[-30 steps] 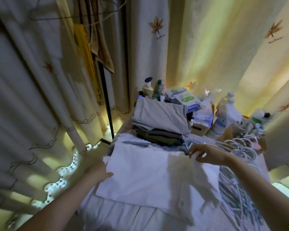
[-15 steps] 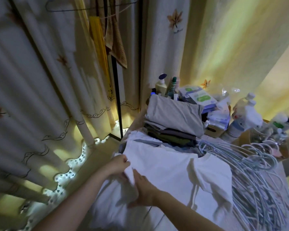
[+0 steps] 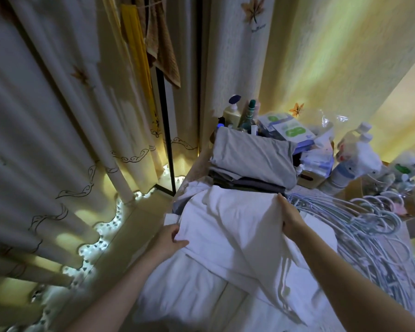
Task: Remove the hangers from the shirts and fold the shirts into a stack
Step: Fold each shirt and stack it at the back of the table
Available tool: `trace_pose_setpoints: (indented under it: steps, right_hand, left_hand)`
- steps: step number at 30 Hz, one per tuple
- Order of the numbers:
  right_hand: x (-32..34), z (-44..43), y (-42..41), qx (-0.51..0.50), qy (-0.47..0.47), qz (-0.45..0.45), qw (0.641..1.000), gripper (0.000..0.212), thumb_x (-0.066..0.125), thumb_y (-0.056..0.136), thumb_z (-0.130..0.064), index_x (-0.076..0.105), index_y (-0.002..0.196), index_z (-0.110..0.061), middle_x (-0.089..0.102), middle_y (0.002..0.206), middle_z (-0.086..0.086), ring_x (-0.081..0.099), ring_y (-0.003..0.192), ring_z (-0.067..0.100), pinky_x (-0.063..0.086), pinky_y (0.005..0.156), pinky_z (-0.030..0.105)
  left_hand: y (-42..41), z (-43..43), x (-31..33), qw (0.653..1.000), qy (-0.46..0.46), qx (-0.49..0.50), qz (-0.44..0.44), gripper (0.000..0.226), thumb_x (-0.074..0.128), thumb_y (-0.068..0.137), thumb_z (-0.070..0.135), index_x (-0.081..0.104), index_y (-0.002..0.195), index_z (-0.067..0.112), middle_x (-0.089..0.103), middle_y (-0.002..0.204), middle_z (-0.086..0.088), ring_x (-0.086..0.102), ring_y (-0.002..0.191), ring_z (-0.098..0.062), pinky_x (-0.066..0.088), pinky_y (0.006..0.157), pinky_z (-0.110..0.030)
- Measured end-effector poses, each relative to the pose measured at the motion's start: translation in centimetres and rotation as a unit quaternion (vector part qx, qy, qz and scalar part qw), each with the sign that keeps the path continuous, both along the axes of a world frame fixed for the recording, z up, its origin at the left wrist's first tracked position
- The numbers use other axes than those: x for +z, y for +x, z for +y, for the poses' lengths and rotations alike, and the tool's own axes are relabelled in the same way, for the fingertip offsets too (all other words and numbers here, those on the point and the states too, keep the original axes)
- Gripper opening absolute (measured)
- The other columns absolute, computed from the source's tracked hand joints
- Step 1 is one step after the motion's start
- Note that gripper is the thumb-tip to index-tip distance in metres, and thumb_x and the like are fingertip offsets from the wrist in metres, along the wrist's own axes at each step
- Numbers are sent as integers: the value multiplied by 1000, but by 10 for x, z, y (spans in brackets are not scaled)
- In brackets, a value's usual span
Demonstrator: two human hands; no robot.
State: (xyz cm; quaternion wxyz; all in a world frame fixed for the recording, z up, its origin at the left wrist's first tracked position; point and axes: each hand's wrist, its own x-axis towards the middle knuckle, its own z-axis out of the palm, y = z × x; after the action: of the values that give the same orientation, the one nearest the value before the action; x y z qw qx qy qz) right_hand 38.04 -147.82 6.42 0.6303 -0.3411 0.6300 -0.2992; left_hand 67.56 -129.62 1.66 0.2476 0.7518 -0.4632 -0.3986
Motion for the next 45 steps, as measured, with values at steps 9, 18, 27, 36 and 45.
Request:
trace_pose_setpoints:
  steps: [9, 18, 27, 36, 45]
  right_hand:
    - [13, -7, -13, -20, -41, -39, 998, 54, 45, 94, -51, 50, 134, -15, 56, 130, 7, 56, 112, 24, 45, 93, 41]
    - [28, -14, -17, -17, -44, -57, 997, 59, 44, 95, -50, 41, 142, -14, 48, 139, 8, 51, 114, 22, 42, 93, 39]
    - [39, -19, -27, -23, -50, -74, 996, 54, 44, 95, -49, 45, 138, -16, 52, 132, 4, 54, 108, 19, 41, 93, 37]
    - [55, -8, -20, -4, -61, -129, 990, 33, 45, 96, -45, 58, 115, -21, 66, 107, -1, 62, 95, 14, 49, 75, 33]
    - [69, 78, 37, 218, -40, -139, 965, 42, 46, 95, -44, 62, 120, -15, 68, 116, 8, 63, 109, 22, 49, 97, 40]
  left_hand:
    - [0, 0, 19, 974, -208, 46, -75, 15, 64, 82, 37, 57, 78, 25, 58, 67, 17, 55, 64, -10, 46, 64, -29]
    - [-20, -25, 47, 902, -414, -58, -110, 11, 53, 94, 32, 58, 94, 22, 51, 105, 10, 57, 97, -7, 46, 83, -23]
    - [-32, -8, 54, 946, -285, -47, -146, 24, 22, 98, 51, 35, 92, 32, 50, 59, -6, 51, 53, -21, 40, 52, -40]
    - [6, 11, 21, 978, 110, -23, -174, 47, 51, 95, 24, 35, 133, 0, 52, 126, -21, 53, 114, -34, 44, 93, -38]
    - [-49, -64, 80, 934, 154, 113, 303, 69, 33, 97, 55, 59, 114, -7, 66, 110, -22, 63, 103, -36, 51, 82, -38]
